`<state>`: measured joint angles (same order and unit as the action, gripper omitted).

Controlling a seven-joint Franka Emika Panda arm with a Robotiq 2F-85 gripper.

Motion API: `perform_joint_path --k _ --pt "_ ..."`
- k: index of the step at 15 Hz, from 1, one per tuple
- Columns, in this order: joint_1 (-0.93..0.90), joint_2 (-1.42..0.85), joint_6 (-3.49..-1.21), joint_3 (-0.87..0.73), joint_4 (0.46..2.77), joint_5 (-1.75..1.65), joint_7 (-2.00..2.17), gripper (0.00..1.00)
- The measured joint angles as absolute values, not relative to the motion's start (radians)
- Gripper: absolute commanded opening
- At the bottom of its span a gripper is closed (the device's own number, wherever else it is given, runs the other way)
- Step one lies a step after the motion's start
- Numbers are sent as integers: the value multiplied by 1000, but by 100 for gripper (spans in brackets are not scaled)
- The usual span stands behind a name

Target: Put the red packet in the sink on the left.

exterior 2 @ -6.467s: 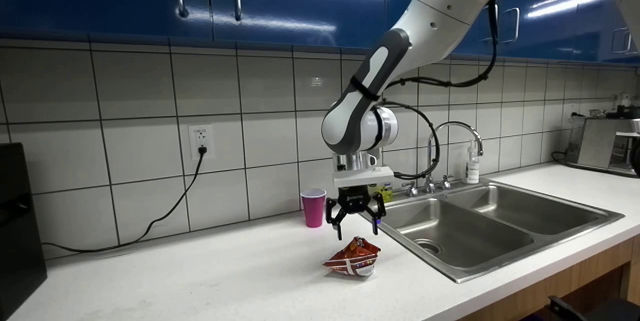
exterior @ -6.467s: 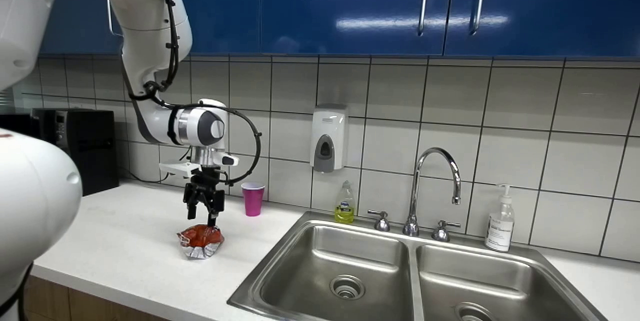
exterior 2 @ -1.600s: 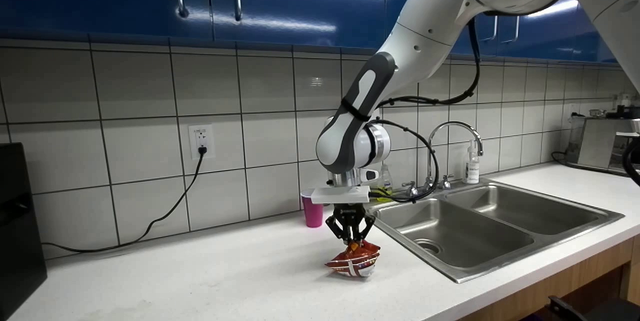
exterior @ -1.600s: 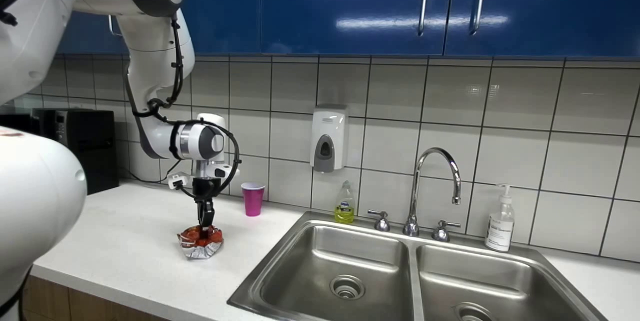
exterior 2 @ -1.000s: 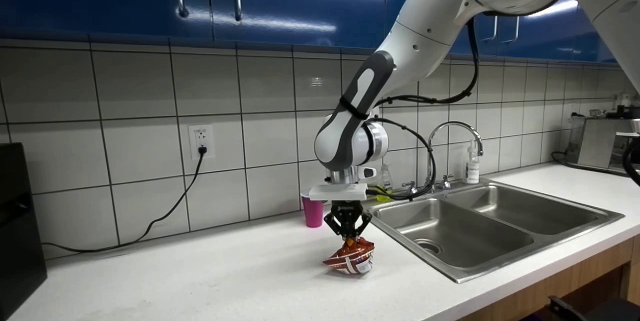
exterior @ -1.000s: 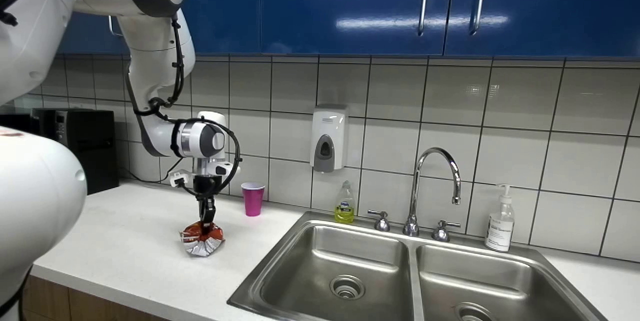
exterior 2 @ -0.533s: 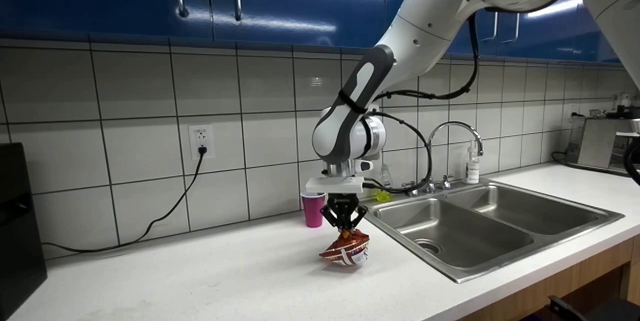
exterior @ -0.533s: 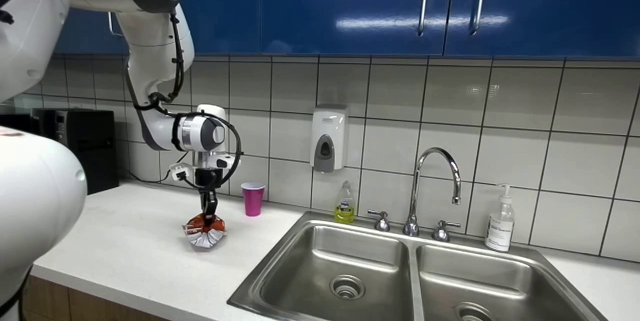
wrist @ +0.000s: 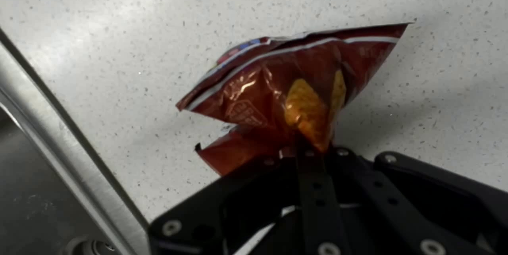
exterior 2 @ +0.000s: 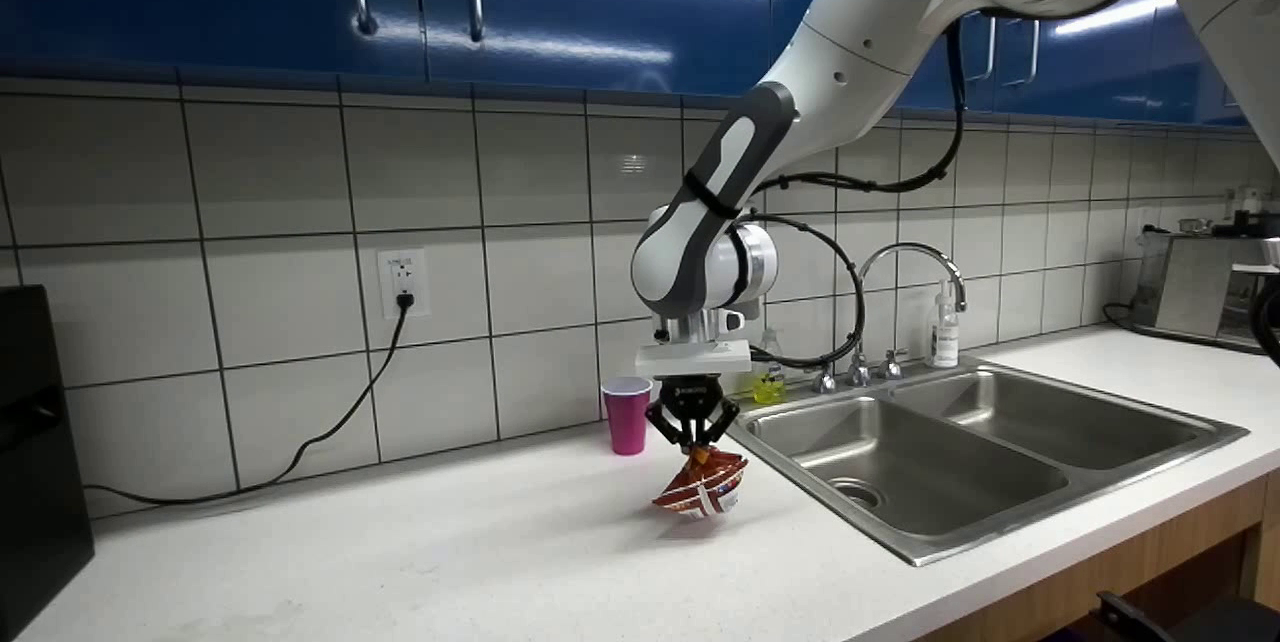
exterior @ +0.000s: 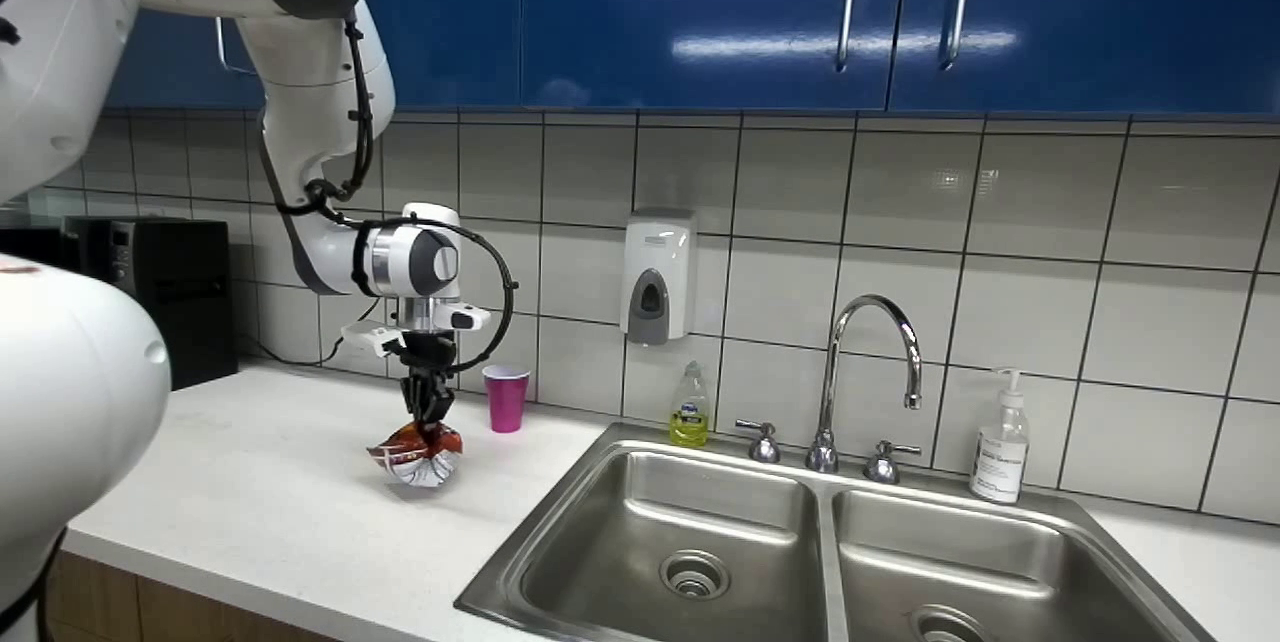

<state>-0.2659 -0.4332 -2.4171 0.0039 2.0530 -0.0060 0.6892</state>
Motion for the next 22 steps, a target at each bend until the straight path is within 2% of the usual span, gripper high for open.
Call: perform_joint_path --k 10,22 --pt "-190 -414 -2453 -42 2055 -5 543 0" --pt "-73 -404 -2619 -82 2127 98 512 0"
